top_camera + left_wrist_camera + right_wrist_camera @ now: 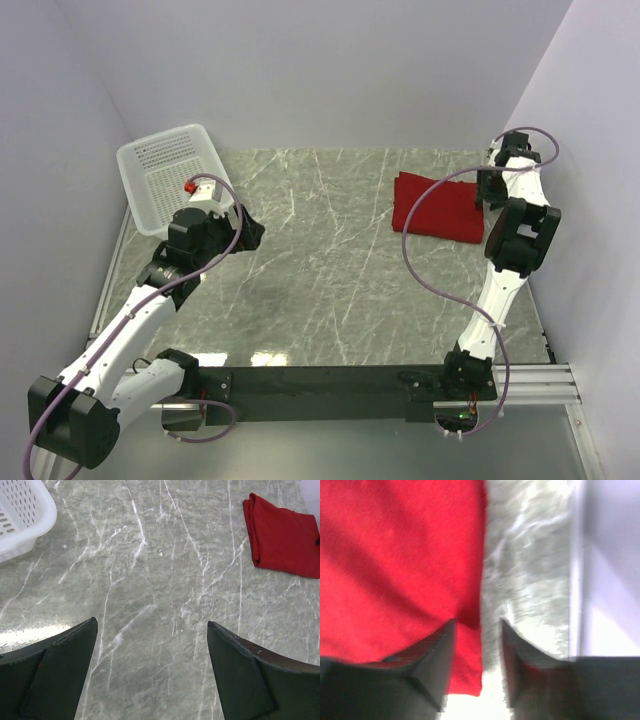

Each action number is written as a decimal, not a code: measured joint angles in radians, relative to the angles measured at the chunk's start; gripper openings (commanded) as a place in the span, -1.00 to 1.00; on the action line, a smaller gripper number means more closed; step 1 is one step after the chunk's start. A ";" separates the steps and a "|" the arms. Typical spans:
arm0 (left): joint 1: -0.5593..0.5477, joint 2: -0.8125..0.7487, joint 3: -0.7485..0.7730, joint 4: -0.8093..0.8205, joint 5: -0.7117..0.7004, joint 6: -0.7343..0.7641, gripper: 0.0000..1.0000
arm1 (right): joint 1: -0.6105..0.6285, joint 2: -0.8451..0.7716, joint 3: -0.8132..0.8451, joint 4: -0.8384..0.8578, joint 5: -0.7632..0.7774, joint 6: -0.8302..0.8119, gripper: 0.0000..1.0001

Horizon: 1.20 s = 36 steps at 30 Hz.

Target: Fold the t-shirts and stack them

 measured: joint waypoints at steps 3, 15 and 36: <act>0.000 0.000 0.000 -0.002 0.000 0.006 0.92 | 0.011 -0.002 0.006 0.019 0.065 -0.010 0.25; 0.000 -0.062 0.036 -0.042 -0.075 0.043 0.99 | 0.090 -0.270 -0.158 0.045 -0.082 -0.133 0.32; 0.052 -0.132 0.157 -0.203 -0.291 -0.012 0.99 | 0.140 -1.105 -0.610 0.314 0.037 0.060 0.96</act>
